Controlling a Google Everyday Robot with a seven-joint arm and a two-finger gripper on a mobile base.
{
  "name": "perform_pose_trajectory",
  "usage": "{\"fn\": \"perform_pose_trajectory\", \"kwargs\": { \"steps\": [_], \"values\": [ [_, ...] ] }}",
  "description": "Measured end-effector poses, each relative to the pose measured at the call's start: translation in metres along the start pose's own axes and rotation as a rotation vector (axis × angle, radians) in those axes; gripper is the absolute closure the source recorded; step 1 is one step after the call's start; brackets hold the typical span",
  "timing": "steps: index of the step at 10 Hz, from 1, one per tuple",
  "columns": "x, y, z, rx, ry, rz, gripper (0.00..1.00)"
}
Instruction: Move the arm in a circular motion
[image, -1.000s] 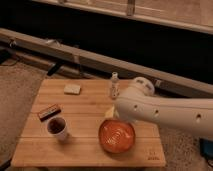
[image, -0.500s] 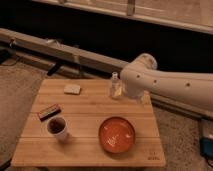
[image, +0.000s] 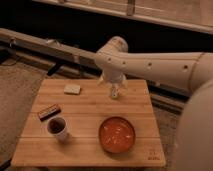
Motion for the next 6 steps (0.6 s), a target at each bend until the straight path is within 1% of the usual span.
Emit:
{"fn": "perform_pose_trajectory", "kwargs": {
  "steps": [2, 4, 5, 6],
  "values": [
    [0.011, -0.041, -0.003, 0.013, 0.015, -0.063, 0.2],
    [0.017, -0.092, -0.008, 0.043, 0.033, -0.151, 0.2],
    [0.014, -0.119, -0.012, 0.066, 0.04, -0.201, 0.2],
    [0.003, -0.15, -0.018, 0.098, 0.046, -0.268, 0.2]
  ]
}}
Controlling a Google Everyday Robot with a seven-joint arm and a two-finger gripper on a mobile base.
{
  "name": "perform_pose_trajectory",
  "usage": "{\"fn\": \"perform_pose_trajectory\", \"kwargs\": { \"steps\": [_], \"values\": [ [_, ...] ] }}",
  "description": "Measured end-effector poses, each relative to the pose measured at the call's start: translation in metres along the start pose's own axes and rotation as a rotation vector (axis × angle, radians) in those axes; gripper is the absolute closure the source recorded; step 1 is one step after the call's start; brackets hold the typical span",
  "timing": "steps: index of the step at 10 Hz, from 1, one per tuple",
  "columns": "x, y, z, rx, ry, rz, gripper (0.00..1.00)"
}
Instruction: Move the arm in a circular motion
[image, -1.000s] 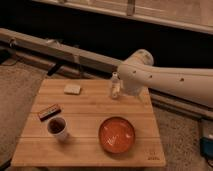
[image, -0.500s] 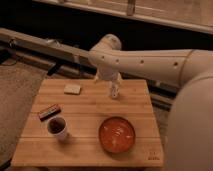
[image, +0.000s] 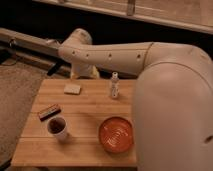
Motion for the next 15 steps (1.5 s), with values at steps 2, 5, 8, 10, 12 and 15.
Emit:
{"fn": "perform_pose_trajectory", "kwargs": {
  "steps": [2, 5, 8, 10, 12, 15],
  "values": [
    [-0.017, -0.042, -0.01, 0.047, 0.01, -0.092, 0.2],
    [-0.067, -0.106, -0.031, 0.125, 0.03, -0.246, 0.2],
    [-0.128, -0.145, -0.044, 0.192, 0.03, -0.336, 0.2],
    [-0.172, -0.142, -0.04, 0.219, 0.009, -0.331, 0.2],
    [-0.206, -0.114, -0.038, 0.211, -0.007, -0.281, 0.2],
    [-0.23, -0.05, -0.031, 0.17, -0.016, -0.152, 0.2]
  ]
}}
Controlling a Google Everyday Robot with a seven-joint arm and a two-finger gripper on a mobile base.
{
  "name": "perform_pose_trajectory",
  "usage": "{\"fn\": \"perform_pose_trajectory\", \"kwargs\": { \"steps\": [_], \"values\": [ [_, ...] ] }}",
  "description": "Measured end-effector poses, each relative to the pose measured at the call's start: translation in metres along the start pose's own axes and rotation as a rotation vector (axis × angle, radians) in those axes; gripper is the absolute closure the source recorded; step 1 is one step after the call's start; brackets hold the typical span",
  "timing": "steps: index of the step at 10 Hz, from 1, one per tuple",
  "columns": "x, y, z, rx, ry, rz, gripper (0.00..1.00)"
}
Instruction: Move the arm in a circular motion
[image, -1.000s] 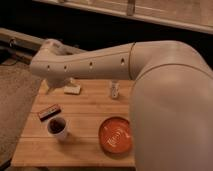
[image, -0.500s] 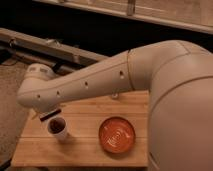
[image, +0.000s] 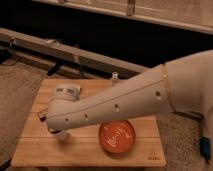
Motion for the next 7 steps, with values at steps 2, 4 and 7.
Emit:
{"fn": "perform_pose_trajectory", "kwargs": {
  "steps": [2, 4, 7],
  "values": [
    [0.0, 0.036, -0.004, -0.036, 0.018, 0.079, 0.2],
    [0.011, 0.052, -0.008, -0.068, 0.04, 0.102, 0.2],
    [0.016, 0.054, -0.007, -0.077, 0.04, 0.102, 0.2]
  ]
}}
